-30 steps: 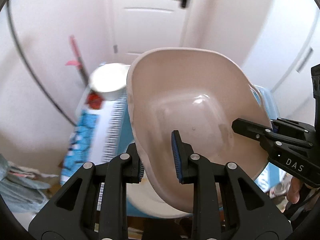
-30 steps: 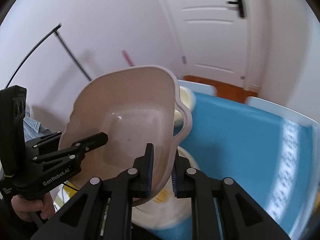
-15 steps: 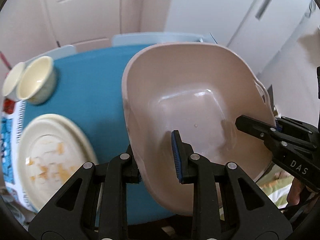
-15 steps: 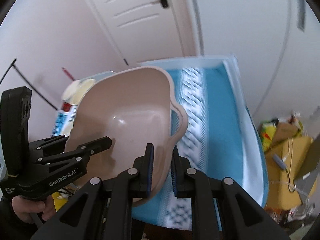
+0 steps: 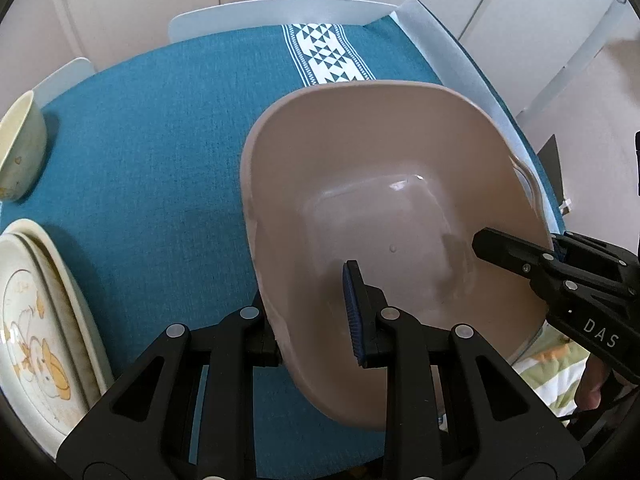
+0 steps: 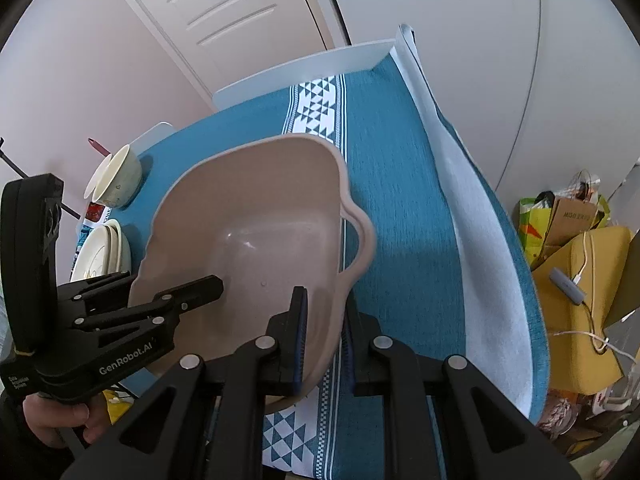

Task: Organize plates and bowls
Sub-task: 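Lift the beige basin and set it down on the open tablecloth, then move both grippers to the cream bowl rim and close on it, then lift the cream bowl and lower it into the beige basin, then open both grippers to release the cream bowl and withdraw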

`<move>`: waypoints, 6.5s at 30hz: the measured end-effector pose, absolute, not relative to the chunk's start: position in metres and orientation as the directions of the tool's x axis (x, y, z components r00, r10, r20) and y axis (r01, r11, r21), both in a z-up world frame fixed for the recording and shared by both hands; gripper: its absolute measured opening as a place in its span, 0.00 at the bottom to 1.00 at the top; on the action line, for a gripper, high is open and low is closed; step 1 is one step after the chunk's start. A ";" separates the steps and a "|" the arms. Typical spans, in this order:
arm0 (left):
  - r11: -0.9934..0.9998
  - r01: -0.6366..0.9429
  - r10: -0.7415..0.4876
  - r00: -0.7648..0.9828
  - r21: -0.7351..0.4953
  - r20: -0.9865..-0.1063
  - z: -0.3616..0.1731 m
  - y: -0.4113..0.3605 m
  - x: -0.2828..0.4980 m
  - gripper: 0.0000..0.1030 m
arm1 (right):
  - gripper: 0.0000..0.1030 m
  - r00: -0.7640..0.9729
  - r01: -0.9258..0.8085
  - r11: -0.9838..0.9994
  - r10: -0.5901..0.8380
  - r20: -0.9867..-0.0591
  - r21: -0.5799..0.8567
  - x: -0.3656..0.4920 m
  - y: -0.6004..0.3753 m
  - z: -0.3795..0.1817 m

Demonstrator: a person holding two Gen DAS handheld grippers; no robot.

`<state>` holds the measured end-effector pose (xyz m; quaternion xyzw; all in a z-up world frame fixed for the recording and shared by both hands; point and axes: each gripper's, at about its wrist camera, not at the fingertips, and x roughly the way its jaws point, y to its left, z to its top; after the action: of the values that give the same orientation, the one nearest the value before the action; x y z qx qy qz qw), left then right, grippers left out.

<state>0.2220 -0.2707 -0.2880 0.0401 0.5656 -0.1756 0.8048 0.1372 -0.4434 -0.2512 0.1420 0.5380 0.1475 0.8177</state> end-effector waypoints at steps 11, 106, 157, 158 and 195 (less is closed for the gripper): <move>0.936 0.336 -0.204 0.284 -0.102 -0.937 -0.294 -0.278 0.222 0.21 | 0.32 0.374 -0.044 0.895 0.427 -0.823 0.444 0.140 -0.448 -0.261; 0.983 -0.020 -0.160 0.409 -0.184 -0.898 -0.271 0.062 0.368 0.21 | 0.15 0.228 -0.310 0.865 0.470 -0.853 0.394 0.317 -0.103 -0.227; 0.943 0.247 -0.291 0.296 -0.221 -0.910 -0.238 -0.263 0.222 0.21 | 0.15 0.319 -0.142 0.938 0.346 -0.882 0.316 0.156 -0.424 -0.213; 0.944 0.248 -0.286 0.288 -0.218 -0.914 -0.242 -0.264 0.223 0.21 | 0.15 0.312 -0.140 0.938 0.345 -0.885 0.317 0.157 -0.426 -0.219; 0.954 0.278 -0.198 0.320 -0.108 -0.926 -0.229 -0.273 0.213 0.33 | 0.23 0.321 -0.141 0.947 0.319 -0.892 0.288 0.150 -0.437 -0.213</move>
<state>0.2134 -0.2733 -0.2285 0.0356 0.5641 -0.1467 0.8118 0.1504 -0.4374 -0.2132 0.0787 0.5651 0.1419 0.8089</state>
